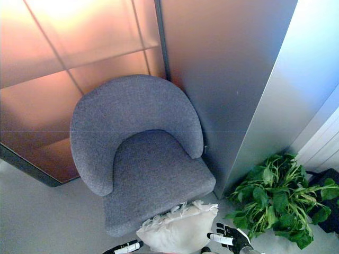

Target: Pick up the pillow and put it on the sofa.

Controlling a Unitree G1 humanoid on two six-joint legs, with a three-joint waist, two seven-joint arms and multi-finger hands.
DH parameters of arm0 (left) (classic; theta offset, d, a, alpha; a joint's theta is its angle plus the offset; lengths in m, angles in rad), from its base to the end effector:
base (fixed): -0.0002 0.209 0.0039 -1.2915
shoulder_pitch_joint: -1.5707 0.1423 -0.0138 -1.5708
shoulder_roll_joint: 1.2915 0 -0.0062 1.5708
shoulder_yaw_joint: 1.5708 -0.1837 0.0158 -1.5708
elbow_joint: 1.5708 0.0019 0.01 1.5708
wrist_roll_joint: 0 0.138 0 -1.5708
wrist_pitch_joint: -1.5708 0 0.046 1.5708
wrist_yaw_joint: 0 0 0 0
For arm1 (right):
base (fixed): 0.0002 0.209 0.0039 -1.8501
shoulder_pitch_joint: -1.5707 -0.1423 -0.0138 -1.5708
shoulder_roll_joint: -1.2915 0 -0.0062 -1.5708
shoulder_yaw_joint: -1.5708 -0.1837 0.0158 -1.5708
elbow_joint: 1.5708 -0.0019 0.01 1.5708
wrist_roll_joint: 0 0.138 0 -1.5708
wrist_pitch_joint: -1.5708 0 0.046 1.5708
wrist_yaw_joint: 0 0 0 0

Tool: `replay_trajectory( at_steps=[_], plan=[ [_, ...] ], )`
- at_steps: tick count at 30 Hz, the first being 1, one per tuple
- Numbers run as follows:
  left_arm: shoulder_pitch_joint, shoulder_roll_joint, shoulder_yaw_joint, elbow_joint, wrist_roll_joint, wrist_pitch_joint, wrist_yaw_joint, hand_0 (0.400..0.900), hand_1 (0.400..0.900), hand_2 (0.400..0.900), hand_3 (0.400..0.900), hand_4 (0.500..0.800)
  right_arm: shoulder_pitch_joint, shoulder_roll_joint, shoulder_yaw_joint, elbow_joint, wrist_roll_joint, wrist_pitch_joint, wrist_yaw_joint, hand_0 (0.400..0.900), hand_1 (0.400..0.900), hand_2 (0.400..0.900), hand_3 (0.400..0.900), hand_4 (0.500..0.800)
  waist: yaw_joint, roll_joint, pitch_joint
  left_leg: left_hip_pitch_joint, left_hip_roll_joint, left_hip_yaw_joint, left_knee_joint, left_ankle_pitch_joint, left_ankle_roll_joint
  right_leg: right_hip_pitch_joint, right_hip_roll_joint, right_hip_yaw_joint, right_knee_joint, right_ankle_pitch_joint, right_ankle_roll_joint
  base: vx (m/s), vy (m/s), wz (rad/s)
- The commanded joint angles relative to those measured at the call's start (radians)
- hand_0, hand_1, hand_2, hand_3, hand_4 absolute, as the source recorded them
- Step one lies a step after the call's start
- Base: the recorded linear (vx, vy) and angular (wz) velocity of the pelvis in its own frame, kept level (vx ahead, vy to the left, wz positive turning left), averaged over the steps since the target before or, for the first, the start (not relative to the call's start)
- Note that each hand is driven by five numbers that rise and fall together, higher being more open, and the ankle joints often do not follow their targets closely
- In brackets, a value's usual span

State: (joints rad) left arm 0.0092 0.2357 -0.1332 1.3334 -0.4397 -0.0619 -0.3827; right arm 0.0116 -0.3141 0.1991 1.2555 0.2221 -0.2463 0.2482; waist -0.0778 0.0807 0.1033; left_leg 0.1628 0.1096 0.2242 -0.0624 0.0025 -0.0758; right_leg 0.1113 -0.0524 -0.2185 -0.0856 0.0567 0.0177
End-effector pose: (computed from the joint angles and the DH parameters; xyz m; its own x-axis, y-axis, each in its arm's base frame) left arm 0.0522 0.2281 -0.1191 0.3695 -0.1572 -0.9158 -0.1649 0.9588 -0.2312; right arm 0.0723 -0.2473 -0.1066 0.5044 0.0302 -0.8630 -0.1149 0.9929 -0.0324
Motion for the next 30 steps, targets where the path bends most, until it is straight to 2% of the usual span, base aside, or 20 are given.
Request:
replay_trajectory(
  at_steps=[1, 12, 25, 30],
  plan=[
    [-0.045, 0.025, 0.030, 0.029, -0.017, -0.055, -0.001, 0.900, 0.900, 0.900, 0.900, 0.800, -0.075, 0.002, 0.010, 0.027, 0.015, -0.056, 0.013, 0.900, 0.900, 0.900, 0.900, 0.800, 0.011, -0.044, -0.026, -0.039, 0.041, -0.013, 0.036, -0.027, -0.006, -0.007, -0.091, -0.008, 0.091, -0.115, 0.088, 0.00, 0.000, 0.00],
    [-0.045, 0.021, 0.031, 0.041, 0.023, -0.062, 0.061, 0.900, 0.900, 0.900, 0.900, 0.800, -0.069, 0.010, 0.002, 0.041, 0.024, -0.065, 0.017, 0.900, 0.900, 0.900, 0.900, 0.800, 0.017, -0.050, -0.032, -0.036, 0.039, -0.018, 0.031, -0.026, -0.006, 0.000, -0.087, -0.017, 0.088, -0.117, 0.088, 0.01, -0.003, 0.02],
    [-0.037, 0.026, 0.026, 0.037, 0.051, -0.067, 0.066, 0.900, 0.900, 0.900, 0.900, 0.800, -0.074, 0.006, 0.005, 0.038, -0.002, -0.084, 0.006, 0.900, 0.900, 0.900, 0.900, 0.800, 0.018, -0.046, -0.019, -0.039, 0.036, -0.018, 0.036, -0.026, -0.006, -0.002, -0.088, -0.018, 0.093, -0.118, 0.088, 0.02, -0.013, 0.01],
    [-0.023, 0.043, 0.013, 0.014, 0.052, -0.090, 0.058, 0.900, 0.900, 0.900, 0.900, 0.800, -0.102, -0.019, 0.013, -0.005, 0.032, -0.101, -0.009, 0.900, 0.900, 0.900, 0.900, 0.800, 0.028, -0.040, 0.007, -0.074, 0.030, -0.027, 0.063, -0.028, -0.002, -0.031, -0.086, -0.013, 0.119, -0.128, 0.079, 0.04, -0.059, 0.09]
  ],
)
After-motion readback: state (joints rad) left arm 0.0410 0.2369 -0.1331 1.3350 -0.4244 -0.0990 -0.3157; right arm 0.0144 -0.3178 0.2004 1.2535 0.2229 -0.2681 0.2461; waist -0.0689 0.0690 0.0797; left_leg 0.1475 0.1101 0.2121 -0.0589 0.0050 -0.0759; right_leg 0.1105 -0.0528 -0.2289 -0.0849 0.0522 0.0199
